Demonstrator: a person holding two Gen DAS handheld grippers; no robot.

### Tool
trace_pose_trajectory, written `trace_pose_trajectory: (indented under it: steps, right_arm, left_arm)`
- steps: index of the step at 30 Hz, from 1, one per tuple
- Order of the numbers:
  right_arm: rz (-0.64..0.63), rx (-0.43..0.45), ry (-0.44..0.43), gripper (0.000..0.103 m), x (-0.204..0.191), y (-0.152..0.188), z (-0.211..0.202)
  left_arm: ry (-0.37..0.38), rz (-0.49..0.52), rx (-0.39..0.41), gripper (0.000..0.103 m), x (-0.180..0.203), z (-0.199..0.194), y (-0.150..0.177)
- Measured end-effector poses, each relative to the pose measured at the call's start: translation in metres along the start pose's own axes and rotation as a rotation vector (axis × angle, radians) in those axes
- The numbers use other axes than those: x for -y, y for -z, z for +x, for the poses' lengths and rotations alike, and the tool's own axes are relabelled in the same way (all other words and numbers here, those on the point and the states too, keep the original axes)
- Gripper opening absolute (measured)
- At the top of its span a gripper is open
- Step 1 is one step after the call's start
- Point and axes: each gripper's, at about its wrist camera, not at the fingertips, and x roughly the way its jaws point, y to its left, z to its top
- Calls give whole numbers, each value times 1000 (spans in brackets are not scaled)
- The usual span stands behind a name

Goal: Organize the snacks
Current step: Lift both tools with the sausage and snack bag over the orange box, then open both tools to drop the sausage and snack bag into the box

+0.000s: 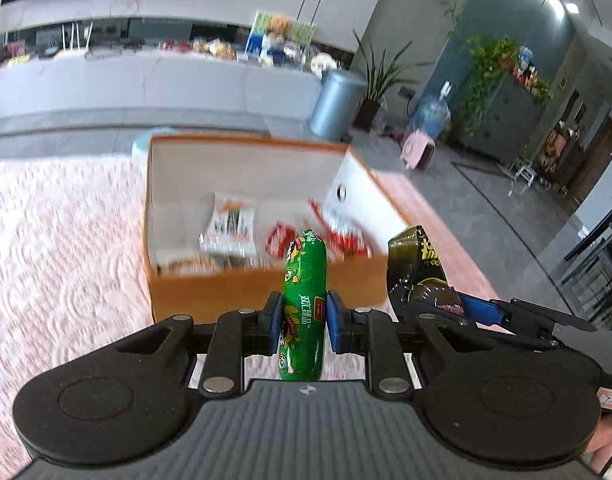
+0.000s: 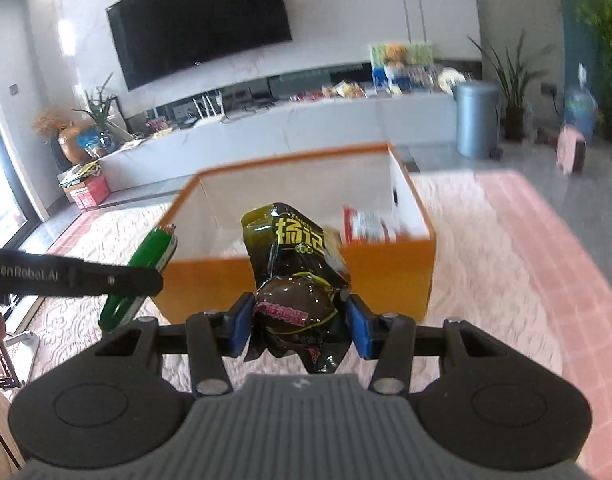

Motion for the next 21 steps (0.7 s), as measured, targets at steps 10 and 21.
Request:
trace_pose_trajectory:
  steps: [10, 21]
  right_arm:
    - [-104, 29, 65, 48, -7, -55, 14]
    - [-118, -29, 119, 48, 0, -82, 80]
  left_arm:
    - [-39, -10, 43, 25, 0, 19, -38]
    - [-141, 8, 18, 25, -8, 64, -58]
